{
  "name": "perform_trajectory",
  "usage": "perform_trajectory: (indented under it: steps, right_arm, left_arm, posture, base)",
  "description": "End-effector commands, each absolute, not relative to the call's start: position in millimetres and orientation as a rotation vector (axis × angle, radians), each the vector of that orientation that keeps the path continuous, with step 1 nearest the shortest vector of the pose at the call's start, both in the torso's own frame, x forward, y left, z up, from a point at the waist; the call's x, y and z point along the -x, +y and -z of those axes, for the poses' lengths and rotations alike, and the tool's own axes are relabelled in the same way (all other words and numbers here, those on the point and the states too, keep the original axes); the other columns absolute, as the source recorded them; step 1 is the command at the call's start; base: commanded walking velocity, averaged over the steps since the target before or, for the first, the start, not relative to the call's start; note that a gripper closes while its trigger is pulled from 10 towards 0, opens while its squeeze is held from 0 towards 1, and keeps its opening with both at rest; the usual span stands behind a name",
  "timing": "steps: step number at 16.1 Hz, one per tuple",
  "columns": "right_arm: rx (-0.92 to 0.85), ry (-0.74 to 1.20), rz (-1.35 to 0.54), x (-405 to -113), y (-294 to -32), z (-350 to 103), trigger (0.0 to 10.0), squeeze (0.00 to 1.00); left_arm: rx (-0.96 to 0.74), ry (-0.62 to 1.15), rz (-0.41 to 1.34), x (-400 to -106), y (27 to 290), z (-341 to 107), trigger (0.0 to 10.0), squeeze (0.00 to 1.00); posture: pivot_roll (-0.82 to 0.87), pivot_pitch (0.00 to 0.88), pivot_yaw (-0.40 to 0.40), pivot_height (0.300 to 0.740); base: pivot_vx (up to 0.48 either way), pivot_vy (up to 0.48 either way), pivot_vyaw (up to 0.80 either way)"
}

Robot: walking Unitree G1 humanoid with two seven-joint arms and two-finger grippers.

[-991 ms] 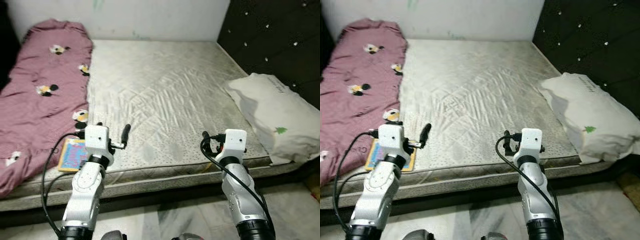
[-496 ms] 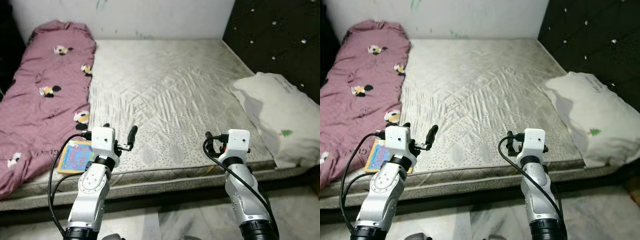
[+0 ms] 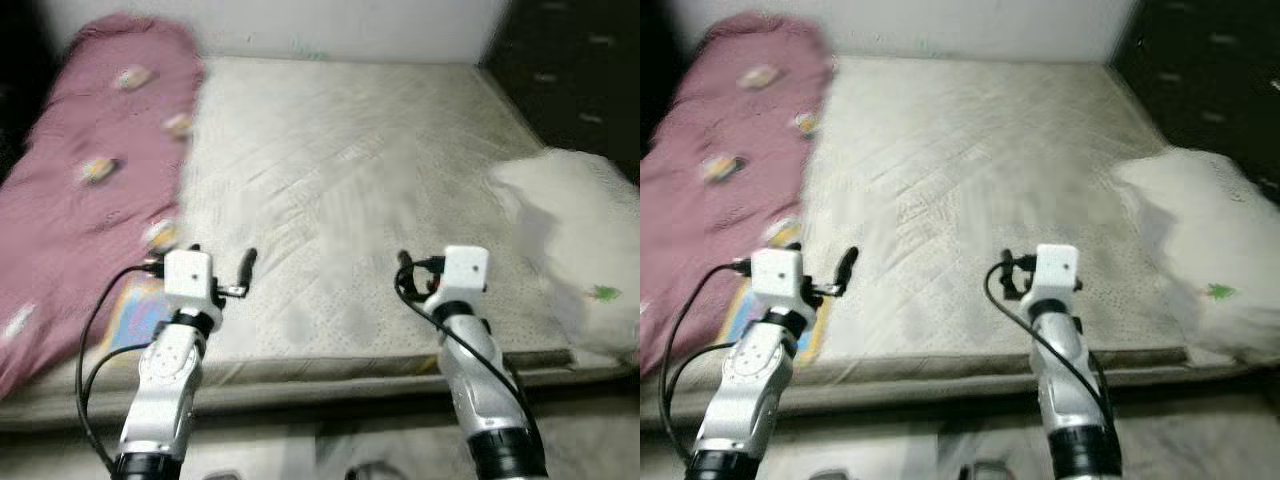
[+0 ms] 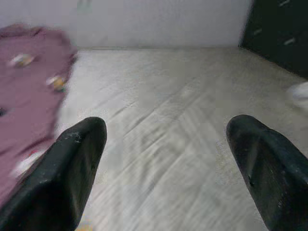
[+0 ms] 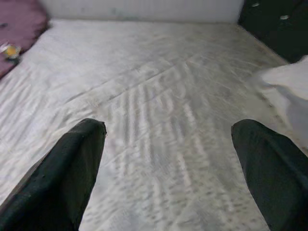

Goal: Clean up the room

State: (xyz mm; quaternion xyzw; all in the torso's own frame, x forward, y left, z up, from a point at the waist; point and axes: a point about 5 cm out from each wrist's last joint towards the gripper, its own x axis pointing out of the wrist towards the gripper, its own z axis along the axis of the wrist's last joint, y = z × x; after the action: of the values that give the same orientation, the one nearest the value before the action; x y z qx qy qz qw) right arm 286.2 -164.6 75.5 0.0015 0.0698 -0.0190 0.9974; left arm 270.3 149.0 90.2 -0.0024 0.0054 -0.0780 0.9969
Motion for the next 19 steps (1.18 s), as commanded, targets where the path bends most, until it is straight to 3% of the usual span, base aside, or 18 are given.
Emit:
perform_trajectory:
  steps: [1, 7, 10, 19]
  right_arm:
    - [0.013, 0.158, 0.075, -281.9, -177.2, -71.6, 10.0, 0.0]
    - [0.014, 0.166, 0.074, -281.3, -176.6, -70.8, 10.0, 0.0]
    - [0.008, 0.178, 0.073, -274.9, -175.4, -66.2, 10.0, 0.0]
    - [0.015, 0.192, 0.076, -274.5, -176.0, -65.1, 10.0, 0.0]
  left_arm:
    - [0.014, 0.016, 0.187, -268.8, 137.8, -89.0, 10.0, 0.0]
    - [0.003, 0.045, 0.143, -266.1, 142.2, -83.8, 10.0, 0.0]
    - [0.006, 0.073, 0.134, -257.4, 145.5, -77.8, 10.0, 0.0]
    - [0.003, 0.072, 0.135, -258.9, 145.4, -80.6, 10.0, 0.0]
  posture:
    - [-0.04, 0.0, -0.059, 0.74]
    - [-0.03, 0.0, -0.058, 0.74]
    - [-0.03, 0.0, -0.052, 0.74]
    - [-0.03, 0.0, -0.054, 0.74]
  base:
    - [0.0, 0.0, 0.0]
    - [0.0, 0.0, 0.0]
    - [0.0, 0.48, -0.7]
    - [0.0, 0.48, 0.0]
